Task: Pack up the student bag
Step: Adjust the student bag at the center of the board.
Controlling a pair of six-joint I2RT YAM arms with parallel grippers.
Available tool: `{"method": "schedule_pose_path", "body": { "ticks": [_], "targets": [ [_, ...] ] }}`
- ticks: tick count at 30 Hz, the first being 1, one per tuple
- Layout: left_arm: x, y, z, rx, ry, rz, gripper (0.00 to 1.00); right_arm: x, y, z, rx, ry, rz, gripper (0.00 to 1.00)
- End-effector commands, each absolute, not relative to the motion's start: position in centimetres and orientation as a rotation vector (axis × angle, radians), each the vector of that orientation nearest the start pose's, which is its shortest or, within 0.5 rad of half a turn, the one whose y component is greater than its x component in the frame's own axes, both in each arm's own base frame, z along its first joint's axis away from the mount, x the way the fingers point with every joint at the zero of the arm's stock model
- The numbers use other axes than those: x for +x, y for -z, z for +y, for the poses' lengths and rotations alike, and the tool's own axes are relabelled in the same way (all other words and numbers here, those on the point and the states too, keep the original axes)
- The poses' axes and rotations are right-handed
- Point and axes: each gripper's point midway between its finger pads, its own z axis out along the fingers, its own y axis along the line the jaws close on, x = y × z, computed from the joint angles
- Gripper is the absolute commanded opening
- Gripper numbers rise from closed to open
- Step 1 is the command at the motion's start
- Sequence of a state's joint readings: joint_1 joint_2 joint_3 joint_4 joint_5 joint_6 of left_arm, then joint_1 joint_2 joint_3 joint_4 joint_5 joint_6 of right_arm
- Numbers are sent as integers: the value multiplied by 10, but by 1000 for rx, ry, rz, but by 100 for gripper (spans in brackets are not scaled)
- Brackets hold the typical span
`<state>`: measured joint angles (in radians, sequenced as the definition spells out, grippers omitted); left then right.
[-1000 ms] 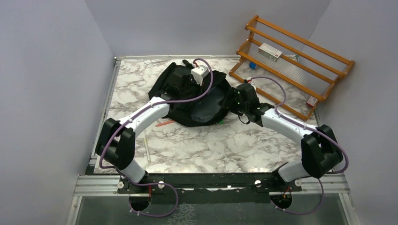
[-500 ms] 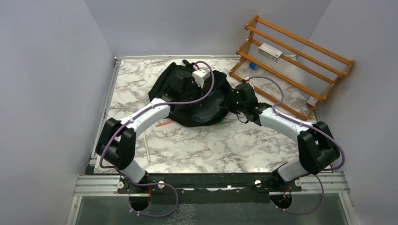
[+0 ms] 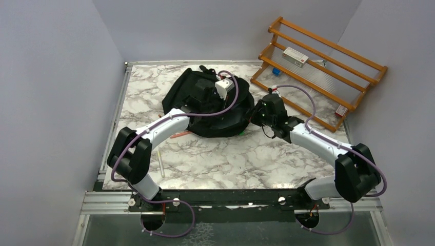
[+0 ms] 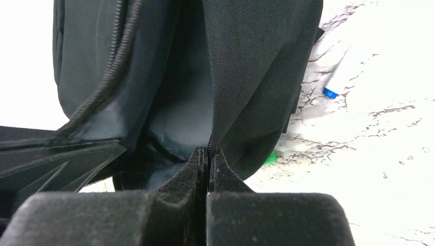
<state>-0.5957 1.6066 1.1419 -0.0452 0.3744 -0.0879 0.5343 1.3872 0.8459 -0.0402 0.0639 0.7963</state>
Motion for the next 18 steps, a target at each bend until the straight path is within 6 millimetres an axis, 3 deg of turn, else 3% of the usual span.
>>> {"method": "schedule_pose_path", "body": {
  "ticks": [1,6,13,18],
  "targets": [
    [333,-163,-330,808,866,1992,0,344,-153,214,347,-684,2135,0],
    [328,-152,-339,835,885,2012,0,343,-152,212,348,-681,2134,1],
    [322,-144,-340,843,883,2029,24,340,-149,209,355,-674,2137,1],
    [318,-136,-339,851,882,2047,28,342,-149,201,383,-630,2121,1]
  ]
}}
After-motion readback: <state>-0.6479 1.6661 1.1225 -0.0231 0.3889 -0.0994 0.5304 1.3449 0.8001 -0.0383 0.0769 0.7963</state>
